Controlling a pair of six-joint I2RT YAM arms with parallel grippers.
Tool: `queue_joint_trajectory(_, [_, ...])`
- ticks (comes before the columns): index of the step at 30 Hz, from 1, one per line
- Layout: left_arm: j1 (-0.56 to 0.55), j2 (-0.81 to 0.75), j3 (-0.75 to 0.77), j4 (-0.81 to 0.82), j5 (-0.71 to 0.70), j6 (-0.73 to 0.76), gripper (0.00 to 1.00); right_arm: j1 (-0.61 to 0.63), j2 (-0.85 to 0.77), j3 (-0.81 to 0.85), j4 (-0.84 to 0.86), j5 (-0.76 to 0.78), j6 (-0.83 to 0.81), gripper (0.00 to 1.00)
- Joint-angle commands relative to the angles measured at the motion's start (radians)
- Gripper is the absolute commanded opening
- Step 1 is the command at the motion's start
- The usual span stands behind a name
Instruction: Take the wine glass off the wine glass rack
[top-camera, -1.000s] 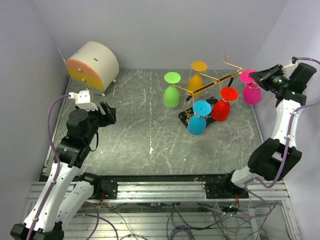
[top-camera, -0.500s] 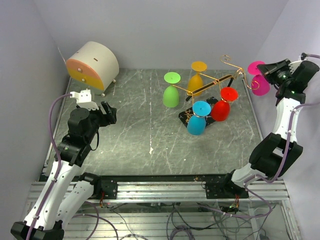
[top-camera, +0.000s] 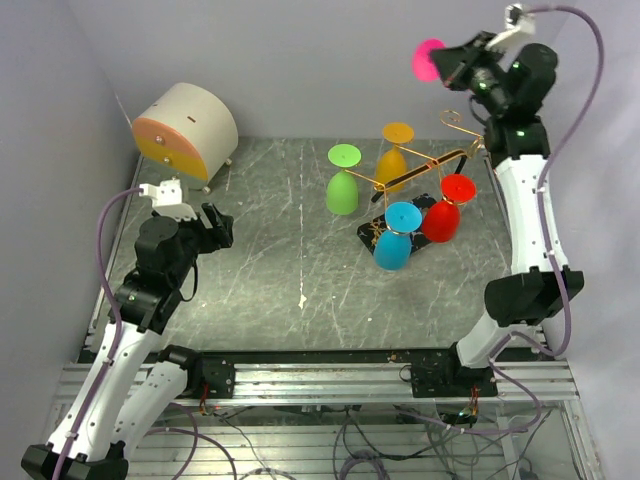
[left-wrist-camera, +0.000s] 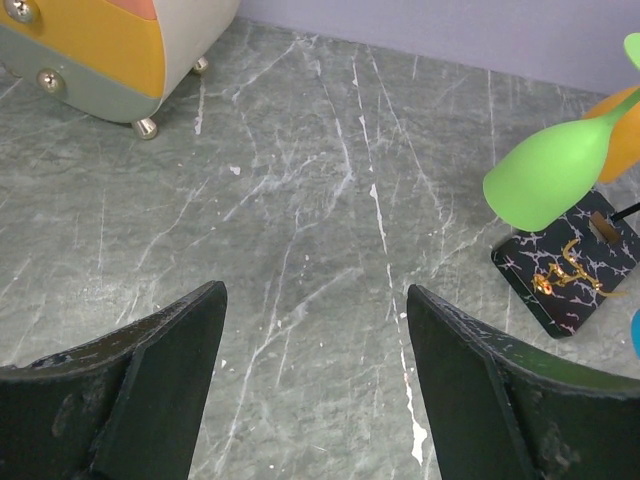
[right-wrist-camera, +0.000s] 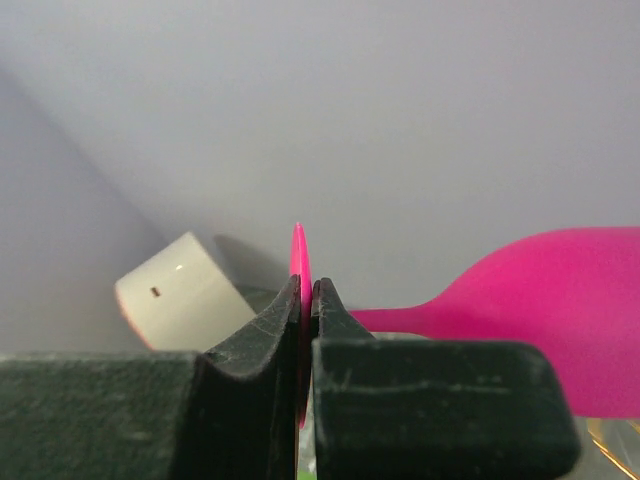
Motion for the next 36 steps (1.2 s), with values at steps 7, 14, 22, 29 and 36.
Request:
queue_joint_trajectory(7, [0.009, -0.013, 0.052, -0.034, -0.091, -0.101, 0.88, 0.601, -0.133, -0.159, 0.117, 0.456, -0.697, 0.0])
queue_joint_trajectory(14, [0.04, -0.109, 0.03, -0.057, -0.174, -0.168, 0.89, 0.988, -0.213, -0.446, 0.332, 0.655, -0.98, 0.0])
queue_joint_trajectory(22, [0.04, -0.169, 0.062, -0.193, -0.107, -0.348, 0.87, 1.156, -0.313, -0.811, 0.56, 0.622, -1.062, 0.0])
queue_joint_trajectory(29, [0.039, -0.102, 0.147, -0.342, 0.181, -0.494, 0.92, 1.222, -0.391, -1.125, 0.846, 0.519, -1.117, 0.0])
queue_joint_trajectory(36, [0.039, -0.106, 0.096, -0.36, 0.453, -0.617, 0.94, 1.237, -0.378, -1.254, 0.991, 0.529, -1.144, 0.0])
